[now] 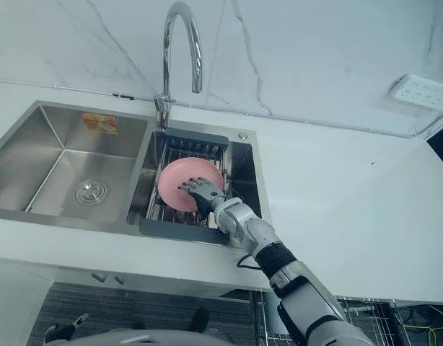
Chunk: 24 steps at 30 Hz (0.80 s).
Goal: Walk over to the sink, pick up the cup, carry it to the dishwasher, place the cup inside the dishwasher, then close the dishwasher door
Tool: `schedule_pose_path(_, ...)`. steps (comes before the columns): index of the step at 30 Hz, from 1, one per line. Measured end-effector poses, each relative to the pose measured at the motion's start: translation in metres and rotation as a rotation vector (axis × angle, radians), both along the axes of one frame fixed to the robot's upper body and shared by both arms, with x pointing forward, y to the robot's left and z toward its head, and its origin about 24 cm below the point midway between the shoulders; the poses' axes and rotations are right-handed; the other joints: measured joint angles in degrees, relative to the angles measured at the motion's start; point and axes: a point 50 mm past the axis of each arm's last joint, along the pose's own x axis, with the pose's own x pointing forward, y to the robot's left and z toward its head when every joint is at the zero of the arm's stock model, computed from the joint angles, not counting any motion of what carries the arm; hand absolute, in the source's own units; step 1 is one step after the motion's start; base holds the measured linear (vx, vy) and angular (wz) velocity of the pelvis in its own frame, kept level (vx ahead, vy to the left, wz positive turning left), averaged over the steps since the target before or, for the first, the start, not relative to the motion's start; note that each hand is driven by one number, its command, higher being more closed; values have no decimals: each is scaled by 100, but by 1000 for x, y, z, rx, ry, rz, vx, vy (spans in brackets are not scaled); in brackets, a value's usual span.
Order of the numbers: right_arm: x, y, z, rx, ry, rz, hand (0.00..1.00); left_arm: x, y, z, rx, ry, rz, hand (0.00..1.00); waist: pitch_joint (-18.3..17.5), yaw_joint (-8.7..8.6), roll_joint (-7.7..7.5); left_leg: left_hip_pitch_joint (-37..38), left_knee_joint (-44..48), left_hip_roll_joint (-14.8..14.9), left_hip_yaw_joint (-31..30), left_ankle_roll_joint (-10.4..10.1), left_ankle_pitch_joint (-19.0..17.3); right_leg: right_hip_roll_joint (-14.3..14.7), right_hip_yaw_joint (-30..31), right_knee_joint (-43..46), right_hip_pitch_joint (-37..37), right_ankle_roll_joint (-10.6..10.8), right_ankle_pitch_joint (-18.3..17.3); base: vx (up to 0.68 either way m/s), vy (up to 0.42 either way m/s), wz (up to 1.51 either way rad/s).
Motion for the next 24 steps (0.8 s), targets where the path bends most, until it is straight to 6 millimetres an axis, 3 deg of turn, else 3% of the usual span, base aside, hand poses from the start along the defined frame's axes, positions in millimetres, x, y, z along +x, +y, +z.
schedule_pose_path(15, 6, 0, -11, -76, 0, -58, 0, 5, 0, 1, 2, -13, -3, 0, 26, 111, -125, 62, -44, -4, -15, 30, 30, -6, -9, 1, 37, 22, -25, 8, 9, 0)
schedule_pose_path(16, 6, -1, -11, -77, 1, -68, 100, 6, 0, 1, 1, -15, -3, 0, 27, 120, -131, 62, -45, -5, -21, 25, 31, -8, -15, 1, 40, 22, -25, 0, 0, 0)
schedule_pose_path(24, 9, -3, -13, -38, 8, -111, 100, 7, -1, 1, -2, -17, -4, 0, 31, 134, -128, 88, -56, -4, -58, -6, 23, -17, -103, 1, 113, 17, -48, -2, 12, 5)
